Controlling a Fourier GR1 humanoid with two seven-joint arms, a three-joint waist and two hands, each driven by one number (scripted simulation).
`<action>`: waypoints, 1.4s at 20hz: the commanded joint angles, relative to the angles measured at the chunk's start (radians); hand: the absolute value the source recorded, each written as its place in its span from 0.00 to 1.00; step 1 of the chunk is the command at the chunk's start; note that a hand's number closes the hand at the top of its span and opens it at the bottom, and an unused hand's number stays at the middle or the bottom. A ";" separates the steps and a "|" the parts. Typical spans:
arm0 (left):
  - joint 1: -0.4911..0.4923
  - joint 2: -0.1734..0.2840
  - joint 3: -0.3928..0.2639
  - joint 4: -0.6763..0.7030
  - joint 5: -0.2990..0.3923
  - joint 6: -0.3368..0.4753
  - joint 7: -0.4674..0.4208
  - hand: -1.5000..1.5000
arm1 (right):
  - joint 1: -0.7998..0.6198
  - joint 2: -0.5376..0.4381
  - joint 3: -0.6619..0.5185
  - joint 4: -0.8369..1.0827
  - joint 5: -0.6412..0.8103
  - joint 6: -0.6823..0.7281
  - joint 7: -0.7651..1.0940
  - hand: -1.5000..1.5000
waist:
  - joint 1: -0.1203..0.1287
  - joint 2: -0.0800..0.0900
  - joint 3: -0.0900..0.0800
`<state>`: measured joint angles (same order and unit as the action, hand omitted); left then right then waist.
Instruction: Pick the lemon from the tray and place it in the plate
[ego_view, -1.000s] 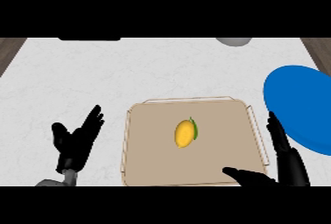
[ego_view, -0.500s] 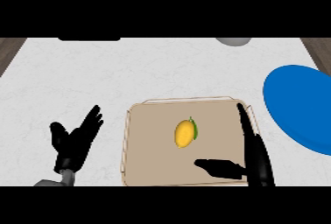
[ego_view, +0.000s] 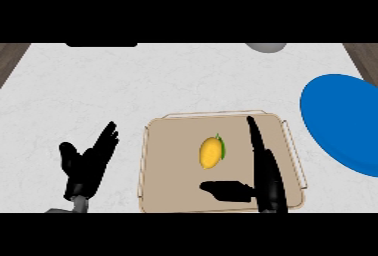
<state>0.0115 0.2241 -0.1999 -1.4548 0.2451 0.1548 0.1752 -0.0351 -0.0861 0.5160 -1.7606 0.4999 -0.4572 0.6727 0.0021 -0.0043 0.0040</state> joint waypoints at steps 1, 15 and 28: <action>0.042 -0.026 -0.005 0.040 -0.027 -0.025 -0.037 0.50 | -0.088 0.060 -0.037 0.097 0.036 0.022 0.017 0.00 | 0.001 0.005 -0.004; 0.003 -0.059 0.041 -0.049 -0.080 -0.027 0.094 0.50 | -0.159 0.086 -0.065 0.333 0.033 0.013 -0.028 0.00 | 0.001 0.004 -0.004; 0.005 -0.085 0.084 0.078 -0.099 -0.088 -0.014 0.50 | -0.272 0.086 0.007 0.471 0.101 0.024 0.002 1.00 | 0.000 0.004 -0.004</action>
<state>0.0163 0.1589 -0.1188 -1.4509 0.1629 0.0809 0.1916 -0.2724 -0.0069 0.5079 -1.3081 0.5748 -0.4484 0.6191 0.0028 -0.0095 0.0010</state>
